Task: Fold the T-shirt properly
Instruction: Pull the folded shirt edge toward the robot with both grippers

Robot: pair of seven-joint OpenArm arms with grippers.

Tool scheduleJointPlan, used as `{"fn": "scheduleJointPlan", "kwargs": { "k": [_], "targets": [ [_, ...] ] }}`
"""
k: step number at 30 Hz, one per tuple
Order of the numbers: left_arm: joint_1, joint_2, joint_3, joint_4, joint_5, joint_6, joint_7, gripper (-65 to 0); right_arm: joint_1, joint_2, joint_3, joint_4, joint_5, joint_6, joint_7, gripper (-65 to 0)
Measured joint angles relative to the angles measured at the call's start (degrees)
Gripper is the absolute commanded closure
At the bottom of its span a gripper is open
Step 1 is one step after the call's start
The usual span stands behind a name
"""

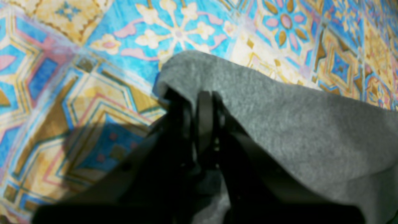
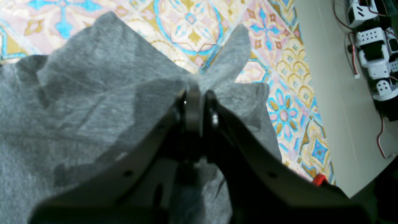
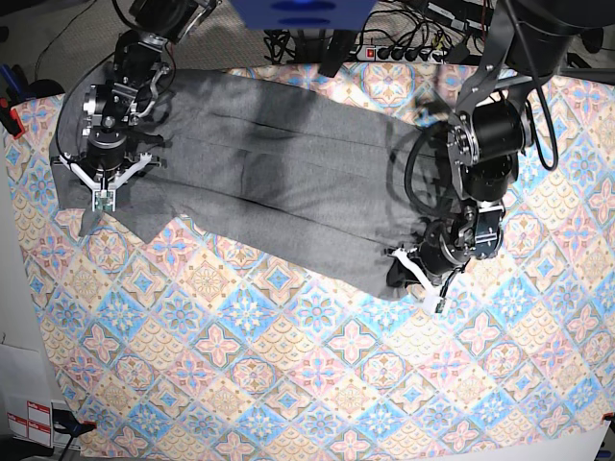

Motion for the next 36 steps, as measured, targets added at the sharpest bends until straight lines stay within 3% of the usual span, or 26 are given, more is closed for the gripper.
{"fn": "scheduleJointPlan", "kwargs": {
  "k": [11,23,32,36],
  "targets": [
    [13.3,2.2,0.2,34.1,2.4,-0.1,16.0,0.0,0.0,0.0,0.0,0.0,0.0,0.0,0.0,-1.9],
    [19.6,3.3,0.3,54.3,1.1,-0.1,28.8,0.0,0.0,0.0,0.0,0.0,0.0,0.1,0.0,-1.9],
    [27.9,3.8,0.5,69.2,1.0,-0.3,30.9,0.0,-1.4,-0.9,0.1,7.3,0.2,0.3,0.1,-1.9],
    [31.1,1.0,5.2,71.7,0.6,-0.4,30.2,0.0,-2.9,-1.0,0.2,11.2,0.2,0.4,-6.6,-1.9]
  ]
}}
